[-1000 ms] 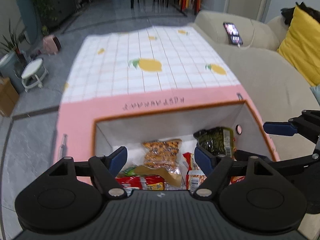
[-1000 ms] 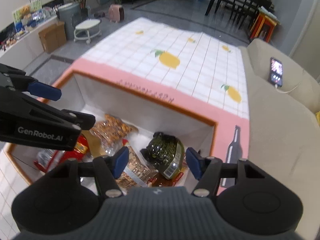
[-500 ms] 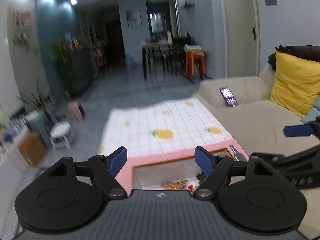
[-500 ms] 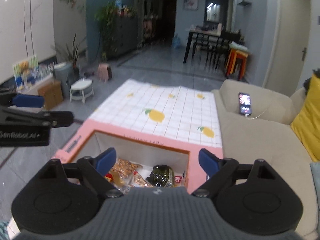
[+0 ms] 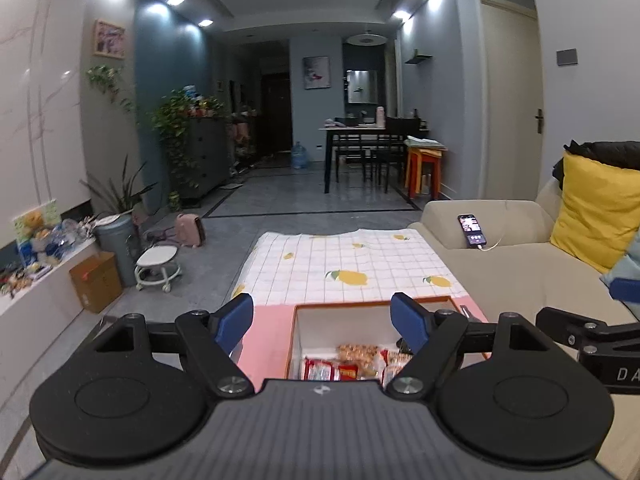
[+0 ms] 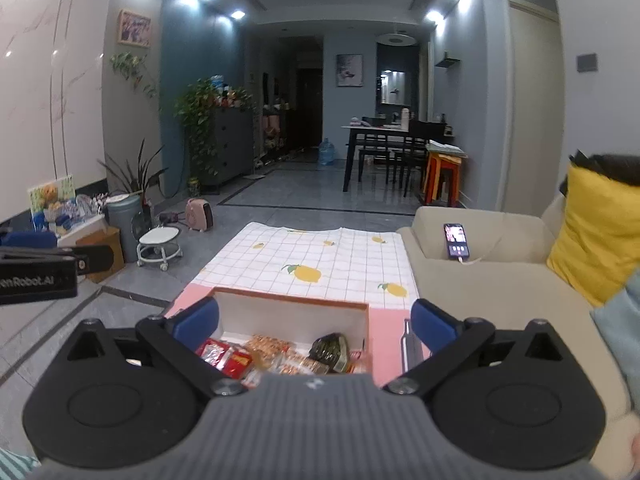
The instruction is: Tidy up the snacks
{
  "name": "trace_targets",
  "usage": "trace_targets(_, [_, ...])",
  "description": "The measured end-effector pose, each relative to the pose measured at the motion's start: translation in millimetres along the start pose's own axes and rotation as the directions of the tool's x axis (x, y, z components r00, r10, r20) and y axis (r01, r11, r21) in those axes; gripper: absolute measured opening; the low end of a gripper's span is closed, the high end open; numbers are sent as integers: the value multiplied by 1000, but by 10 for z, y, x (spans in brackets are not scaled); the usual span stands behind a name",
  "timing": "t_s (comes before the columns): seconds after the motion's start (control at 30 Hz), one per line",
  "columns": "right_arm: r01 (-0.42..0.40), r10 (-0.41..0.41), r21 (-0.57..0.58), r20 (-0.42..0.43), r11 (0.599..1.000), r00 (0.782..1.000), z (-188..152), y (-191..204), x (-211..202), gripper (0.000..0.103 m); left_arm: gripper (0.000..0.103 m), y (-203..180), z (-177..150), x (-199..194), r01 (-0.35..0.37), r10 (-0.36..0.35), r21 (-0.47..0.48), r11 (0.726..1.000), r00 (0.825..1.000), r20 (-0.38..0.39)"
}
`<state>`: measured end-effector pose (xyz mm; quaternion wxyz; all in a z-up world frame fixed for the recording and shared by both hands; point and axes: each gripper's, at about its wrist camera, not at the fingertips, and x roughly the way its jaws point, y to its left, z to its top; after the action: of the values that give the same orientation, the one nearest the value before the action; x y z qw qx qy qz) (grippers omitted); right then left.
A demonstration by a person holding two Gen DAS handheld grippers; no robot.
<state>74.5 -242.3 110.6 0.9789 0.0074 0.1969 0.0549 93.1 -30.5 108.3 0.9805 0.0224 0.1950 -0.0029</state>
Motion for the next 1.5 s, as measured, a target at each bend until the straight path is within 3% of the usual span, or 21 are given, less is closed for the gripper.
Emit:
trace_targets(0.3, [71,-71,18,5,997,997,-544,194,-302,99,91,51,-507,-141,-31,32,23,999,999,-43])
trace_targets(0.6, [64,-65,-19,-88,998,994,-965,280,-101,99,91,70,-872,11,-48,47,-3,999,985,-163])
trace_targets(0.97, [67,-71,-32,-132,997,989,-1089,289,55,99,91,-23,-1042,29,-34,35,10,999,970,-239])
trace_targets(1.5, [69,-73,-38,-121,997,990,-1067,304,76,99,91,-3,-1005,77,-42,39,-6,999,967,-253])
